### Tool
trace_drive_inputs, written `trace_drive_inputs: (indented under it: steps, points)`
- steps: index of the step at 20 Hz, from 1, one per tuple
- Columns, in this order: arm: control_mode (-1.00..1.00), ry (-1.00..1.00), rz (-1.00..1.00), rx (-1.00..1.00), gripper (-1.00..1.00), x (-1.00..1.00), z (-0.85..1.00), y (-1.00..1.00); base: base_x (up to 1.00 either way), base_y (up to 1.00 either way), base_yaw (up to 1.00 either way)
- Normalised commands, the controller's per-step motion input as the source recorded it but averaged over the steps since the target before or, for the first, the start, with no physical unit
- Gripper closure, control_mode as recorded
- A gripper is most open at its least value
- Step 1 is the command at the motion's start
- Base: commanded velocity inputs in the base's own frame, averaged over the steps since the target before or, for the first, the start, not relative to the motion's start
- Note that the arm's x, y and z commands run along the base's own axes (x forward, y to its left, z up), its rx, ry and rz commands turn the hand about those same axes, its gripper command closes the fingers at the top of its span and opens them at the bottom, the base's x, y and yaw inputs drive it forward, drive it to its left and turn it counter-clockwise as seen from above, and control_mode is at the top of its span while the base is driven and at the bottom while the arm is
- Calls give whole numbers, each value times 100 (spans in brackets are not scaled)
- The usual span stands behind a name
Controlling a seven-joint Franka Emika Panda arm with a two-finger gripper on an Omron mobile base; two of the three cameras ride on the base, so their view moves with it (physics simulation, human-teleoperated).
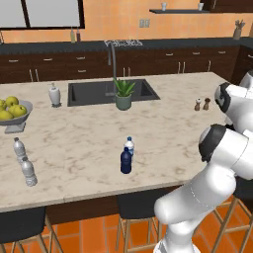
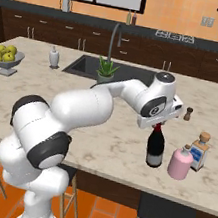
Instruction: Move the plastic bottles in the middle to the plastics group, and the glass bottles in the middle to the glass group.
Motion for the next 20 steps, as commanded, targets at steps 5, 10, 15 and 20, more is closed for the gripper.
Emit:
trace_drive_inputs:
  steps: [5,10,15,20]
  points:
    - [-100,0,1,-4,-100,-18,-44,24,0,0,0]
    - [-100,-2,0,0,-100,-22,15,2,0,0,0]
    - [-100,-9,0,0,-100,-22,52,9,0,0,0]
    - [-100,-17,0,0,-100,-11,25,78,0,0,0]
